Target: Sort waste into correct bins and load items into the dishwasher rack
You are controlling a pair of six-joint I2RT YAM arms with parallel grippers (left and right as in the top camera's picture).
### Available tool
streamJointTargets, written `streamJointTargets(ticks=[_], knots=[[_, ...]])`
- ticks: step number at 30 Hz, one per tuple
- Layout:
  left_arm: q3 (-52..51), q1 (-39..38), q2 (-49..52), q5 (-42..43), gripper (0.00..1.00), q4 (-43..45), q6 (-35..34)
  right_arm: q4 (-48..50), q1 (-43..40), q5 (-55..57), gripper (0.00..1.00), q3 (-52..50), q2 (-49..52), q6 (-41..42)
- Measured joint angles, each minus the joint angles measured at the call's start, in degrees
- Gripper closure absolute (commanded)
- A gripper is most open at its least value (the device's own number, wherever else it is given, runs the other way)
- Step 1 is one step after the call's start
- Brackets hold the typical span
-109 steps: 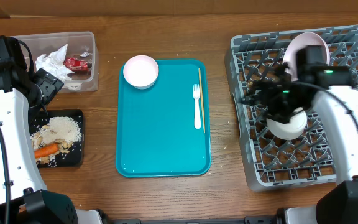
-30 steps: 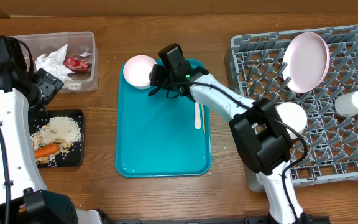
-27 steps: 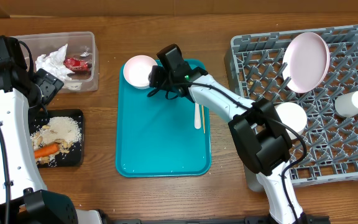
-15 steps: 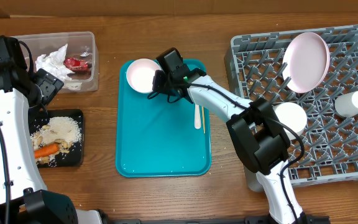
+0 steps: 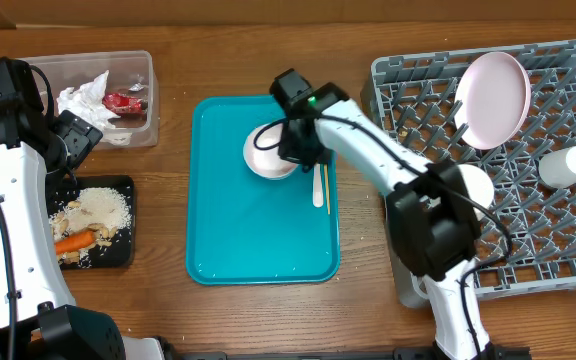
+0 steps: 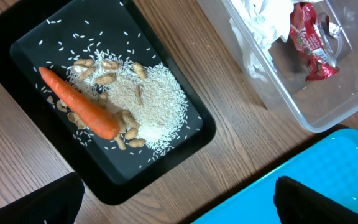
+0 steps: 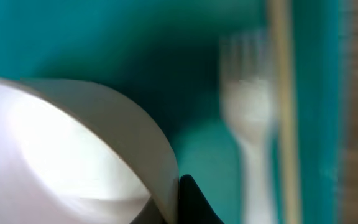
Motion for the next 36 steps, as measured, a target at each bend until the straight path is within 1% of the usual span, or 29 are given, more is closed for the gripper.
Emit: streamJointTargets(ticks=[3,4,8,13,17,19,22,24,30,33,36], knots=[[0.0,0.0,0.0,0.0,0.00,0.0,0.0,-4.7,-0.5,0.8,0.75,0.3,-3.0,-0.8],[0.0,0.0,0.0,0.0,0.00,0.0,0.0,-5.6,-0.5,1.0,0.72,0.5,-3.9,-1.0],[0.0,0.0,0.0,0.0,0.00,0.0,0.0,-8.2,-0.5,1.0,0.67,1.2,-6.5,-2.4],[0.0,0.0,0.0,0.0,0.00,0.0,0.0,-9.5,-0.3,-0.3,0.66,1.3,-6.8,-4.1],[0.0,0.0,0.0,0.0,0.00,0.0,0.0,-8.4,-0.2,-3.2,0.66,1.3,-6.8,-6.1],[0.0,0.0,0.0,0.0,0.00,0.0,0.0,-7.0,-0.1,-4.9,0.53,1.3,-6.8,-8.2],[0.0,0.0,0.0,0.0,0.00,0.0,0.0,-5.2,0.7,-6.4,0.38,1.3,-6.8,-11.8],[0.0,0.0,0.0,0.0,0.00,0.0,0.0,-4.4,1.8,-6.9,0.33,1.3,-6.8,-14.1],[0.0,0.0,0.0,0.0,0.00,0.0,0.0,1.9,6.8,-7.8,0.33,0.3,-6.8,-17.4],[0.0,0.0,0.0,0.0,0.00,0.0,0.0,3.8,8.4,-7.5,0.33,-1.1,-6.8,-17.4],[0.0,0.0,0.0,0.0,0.00,0.0,0.0,4.2,8.4,-4.8,0.33,-1.6,-6.4,-16.2]])
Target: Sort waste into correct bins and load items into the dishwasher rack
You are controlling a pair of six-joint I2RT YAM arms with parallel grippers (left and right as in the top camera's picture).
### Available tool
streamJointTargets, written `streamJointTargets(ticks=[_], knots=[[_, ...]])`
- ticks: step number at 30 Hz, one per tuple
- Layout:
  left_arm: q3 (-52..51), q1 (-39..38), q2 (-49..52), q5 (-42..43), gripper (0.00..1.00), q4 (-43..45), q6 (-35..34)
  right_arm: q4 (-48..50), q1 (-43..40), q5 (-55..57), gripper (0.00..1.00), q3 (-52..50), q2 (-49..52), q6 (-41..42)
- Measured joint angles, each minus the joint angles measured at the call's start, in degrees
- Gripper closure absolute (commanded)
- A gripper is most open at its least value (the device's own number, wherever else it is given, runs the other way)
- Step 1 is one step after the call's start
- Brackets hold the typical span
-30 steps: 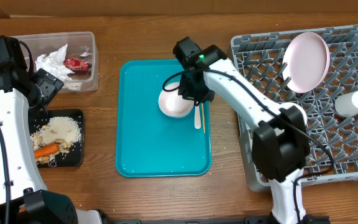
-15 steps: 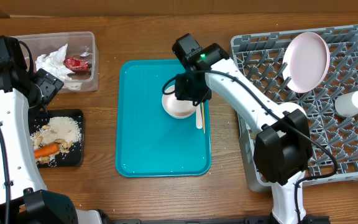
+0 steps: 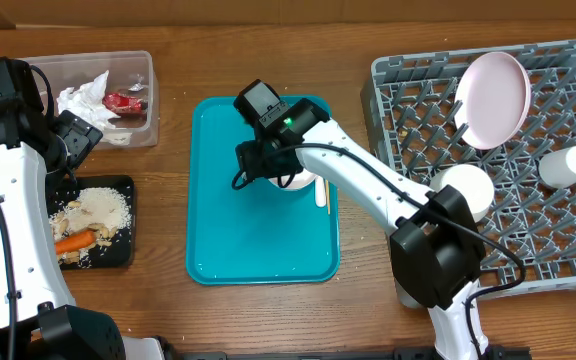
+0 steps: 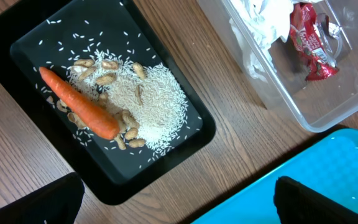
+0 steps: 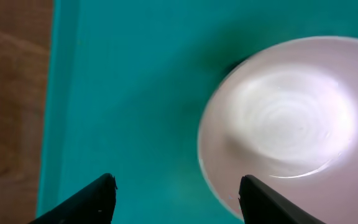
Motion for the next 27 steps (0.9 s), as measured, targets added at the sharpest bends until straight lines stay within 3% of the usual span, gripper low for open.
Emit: streamJointTargets(ticks=[12,21,27], knots=[[0.0,0.0,0.0,0.0,0.00,0.0,0.0,2.4,-0.3,4.5,0.44,-0.5,4.3,1.3],[0.0,0.0,0.0,0.0,0.00,0.0,0.0,2.3,-0.4,4.3,0.84,-0.7,6.9,1.7],[0.0,0.0,0.0,0.0,0.00,0.0,0.0,-1.0,-0.3,4.8,0.96,0.2,6.9,2.0]])
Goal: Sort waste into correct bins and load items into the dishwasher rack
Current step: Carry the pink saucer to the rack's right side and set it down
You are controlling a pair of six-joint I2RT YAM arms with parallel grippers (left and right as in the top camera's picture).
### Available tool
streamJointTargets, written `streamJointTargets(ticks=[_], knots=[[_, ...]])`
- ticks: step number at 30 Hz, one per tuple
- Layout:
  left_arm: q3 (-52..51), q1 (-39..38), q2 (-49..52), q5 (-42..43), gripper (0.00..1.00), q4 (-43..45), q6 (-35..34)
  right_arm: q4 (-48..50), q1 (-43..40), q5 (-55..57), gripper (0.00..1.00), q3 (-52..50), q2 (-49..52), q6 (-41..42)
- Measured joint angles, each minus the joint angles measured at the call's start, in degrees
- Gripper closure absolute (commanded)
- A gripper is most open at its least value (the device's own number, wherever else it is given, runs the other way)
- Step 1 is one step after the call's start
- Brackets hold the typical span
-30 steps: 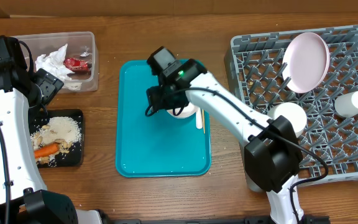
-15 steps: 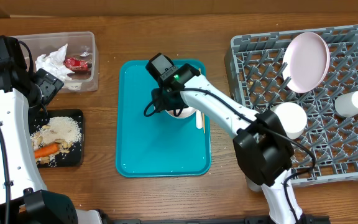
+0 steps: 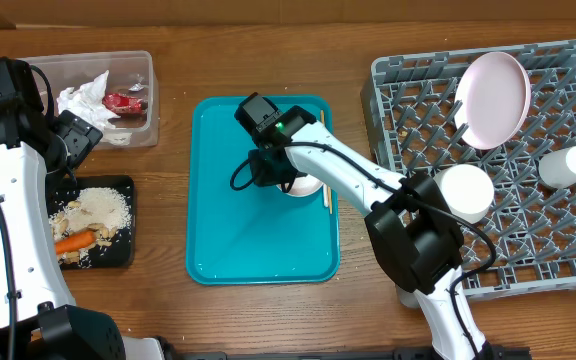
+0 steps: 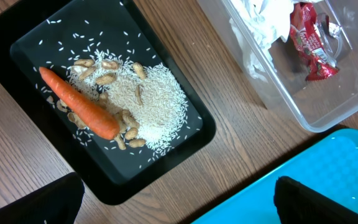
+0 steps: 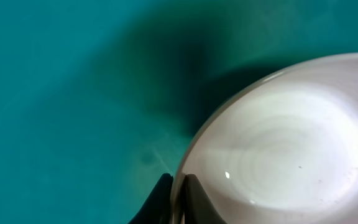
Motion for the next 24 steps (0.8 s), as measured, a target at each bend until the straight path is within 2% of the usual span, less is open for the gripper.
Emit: streamJointTargets(ticks=[10,18,24], knots=[[0.0,0.0,0.0,0.0,0.00,0.0,0.0,-10.7,0.0,-0.6,0.96,5.4,-3.3,2.0],[0.0,0.0,0.0,0.0,0.00,0.0,0.0,-15.5,-2.0,-1.2,0.96,6.2,-19.1,3.7],[0.0,0.0,0.0,0.0,0.00,0.0,0.0,-22.6,-11.5,-1.1,0.96,7.0,-33.3,4.2]])
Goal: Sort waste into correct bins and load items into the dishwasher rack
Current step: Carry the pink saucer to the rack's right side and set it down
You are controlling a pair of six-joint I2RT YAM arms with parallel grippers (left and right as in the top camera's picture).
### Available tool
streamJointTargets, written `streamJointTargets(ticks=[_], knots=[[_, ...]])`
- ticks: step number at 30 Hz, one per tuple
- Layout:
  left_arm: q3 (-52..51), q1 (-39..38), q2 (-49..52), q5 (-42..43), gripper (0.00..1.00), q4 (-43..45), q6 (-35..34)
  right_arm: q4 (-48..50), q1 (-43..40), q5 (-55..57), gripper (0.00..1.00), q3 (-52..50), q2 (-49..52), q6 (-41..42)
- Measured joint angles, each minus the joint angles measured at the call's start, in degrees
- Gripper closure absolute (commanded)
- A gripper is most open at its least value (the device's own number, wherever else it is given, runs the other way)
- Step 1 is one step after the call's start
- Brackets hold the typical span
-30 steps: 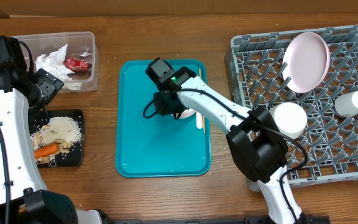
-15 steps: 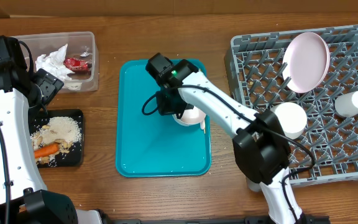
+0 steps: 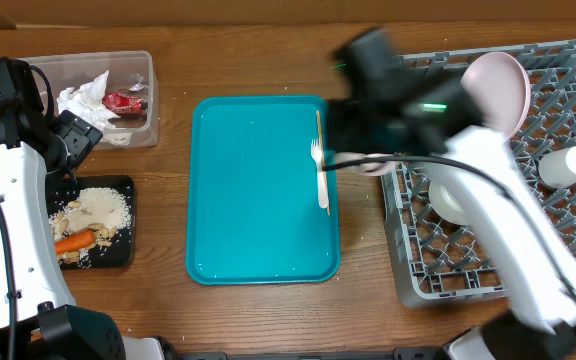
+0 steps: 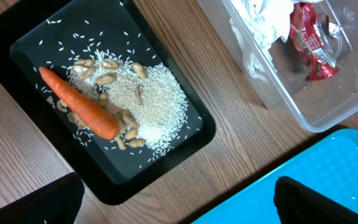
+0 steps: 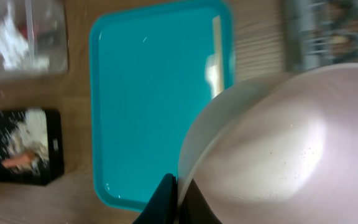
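Note:
A pale pink bowl fills the right wrist view; my right gripper is shut on its rim, high over the teal tray. From overhead the right arm is blurred, with the right gripper and the bowl at the left edge of the grey dishwasher rack. A white fork and a chopstick lie on the teal tray. My left gripper hangs open over bare wood between the black tray and the teal one.
A clear bin holds tissue and a red wrapper. The black tray carries rice, peanuts and a carrot. The rack holds a pink plate and two white cups.
The right gripper was shut on the bowl's rim low on the teal tray; now it holds the bowl high, over by the rack's left edge. The left arm is unchanged.
First the right gripper was at the bowl's right side on the tray, by the fork. Then it was open over the bowl's left side, then shut on that rim. Now the bowl is off the tray, near the rack. The left arm never moved.

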Motion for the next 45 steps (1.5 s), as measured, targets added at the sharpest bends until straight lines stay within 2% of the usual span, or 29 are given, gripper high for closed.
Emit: streamJointTargets(ticks=[7,15,20,23,26,31,45], knots=[[0.0,0.0,0.0,0.0,0.00,0.0,0.0,-5.5,-22.0,-6.9,0.96,0.1,-9.7,-5.4],[0.0,0.0,0.0,0.0,0.00,0.0,0.0,-13.2,-54.7,-34.0,0.96,-1.9,-11.4,-25.0],[0.0,0.0,0.0,0.0,0.00,0.0,0.0,-14.5,-68.3,-48.9,0.96,-13.8,-11.6,-39.4],[0.0,0.0,0.0,0.0,0.00,0.0,0.0,-13.2,-72.6,-56.4,0.96,-22.8,-11.4,-47.6],[0.0,0.0,0.0,0.0,0.00,0.0,0.0,-7.1,-75.2,-63.1,0.96,-31.8,-10.7,-53.4],[0.0,0.0,0.0,0.0,0.00,0.0,0.0,4.1,-76.8,-69.9,0.96,-42.1,-8.2,-57.5],[0.0,0.0,0.0,0.0,0.00,0.0,0.0,17.6,-77.1,-73.1,0.96,-44.1,-5.4,-59.5]])
